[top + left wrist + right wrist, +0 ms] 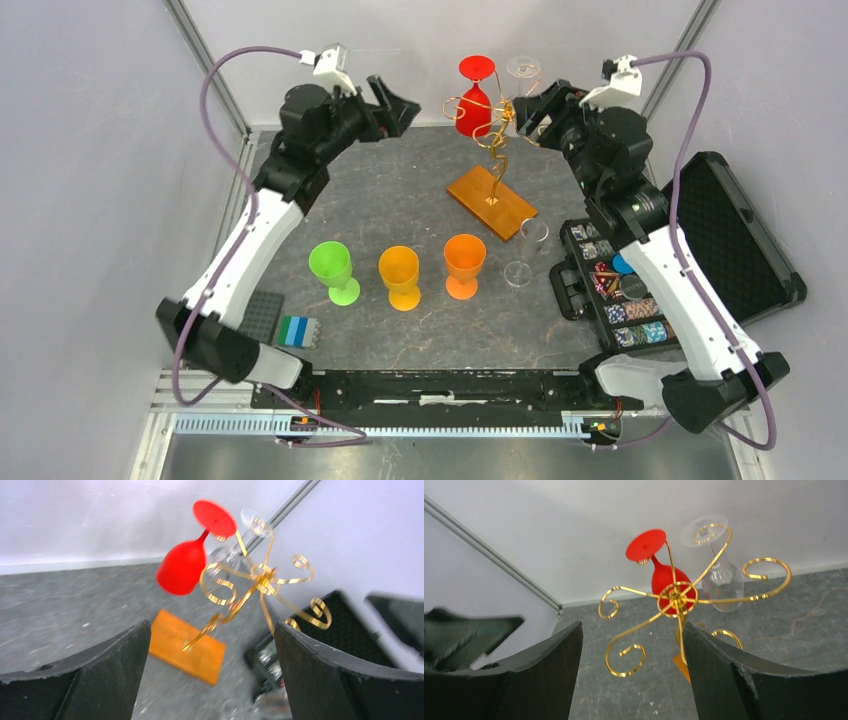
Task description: Take the wine glass off the wine glass rack
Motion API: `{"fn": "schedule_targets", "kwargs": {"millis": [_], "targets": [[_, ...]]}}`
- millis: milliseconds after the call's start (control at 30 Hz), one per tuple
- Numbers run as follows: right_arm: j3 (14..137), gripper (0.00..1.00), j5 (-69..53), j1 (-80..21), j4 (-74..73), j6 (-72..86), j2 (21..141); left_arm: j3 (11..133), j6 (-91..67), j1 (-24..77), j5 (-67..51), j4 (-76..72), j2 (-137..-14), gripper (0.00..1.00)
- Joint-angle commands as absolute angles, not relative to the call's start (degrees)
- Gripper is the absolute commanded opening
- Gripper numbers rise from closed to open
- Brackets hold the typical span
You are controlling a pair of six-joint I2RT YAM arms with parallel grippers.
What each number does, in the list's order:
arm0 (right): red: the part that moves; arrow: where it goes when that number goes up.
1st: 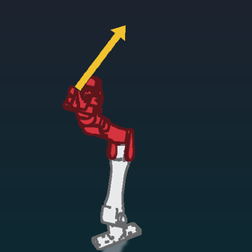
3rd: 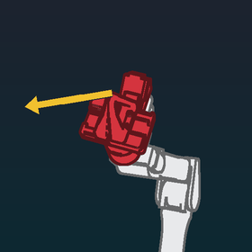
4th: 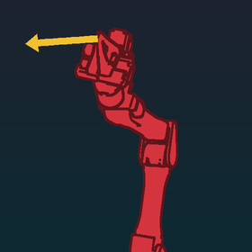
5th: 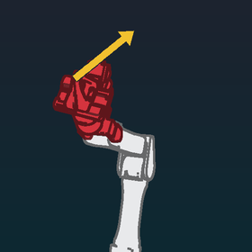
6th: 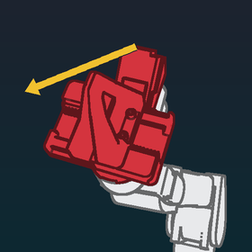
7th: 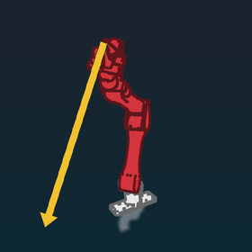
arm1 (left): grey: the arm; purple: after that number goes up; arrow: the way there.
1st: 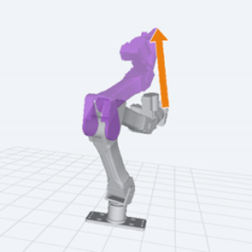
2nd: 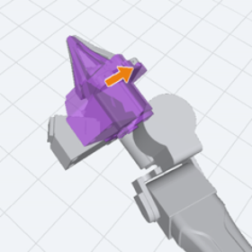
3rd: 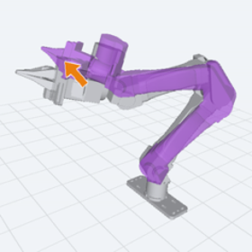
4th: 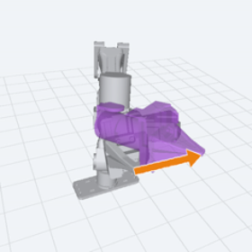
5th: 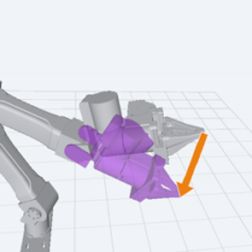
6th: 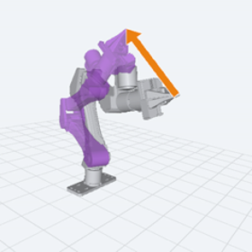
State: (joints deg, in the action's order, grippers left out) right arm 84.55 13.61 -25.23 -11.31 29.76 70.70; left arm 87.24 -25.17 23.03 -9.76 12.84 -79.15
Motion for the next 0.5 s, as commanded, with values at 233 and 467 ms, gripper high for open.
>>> {"fn": "schedule_targets", "kwargs": {"millis": [233, 467], "targets": [[70.66, 0.77, 7.72, -24.06, -11.35, 31.68, 53.88, 115.04, -56.11, 23.27, -17.52, -0.78, -110.08, 0.69], [63.39, 0.78, 6.76, -24.08, -11.25, 33.85, 45.86, 125.87, -62.22, 23.21, -19.55, -0.79, -121.48, 0.68]]}}
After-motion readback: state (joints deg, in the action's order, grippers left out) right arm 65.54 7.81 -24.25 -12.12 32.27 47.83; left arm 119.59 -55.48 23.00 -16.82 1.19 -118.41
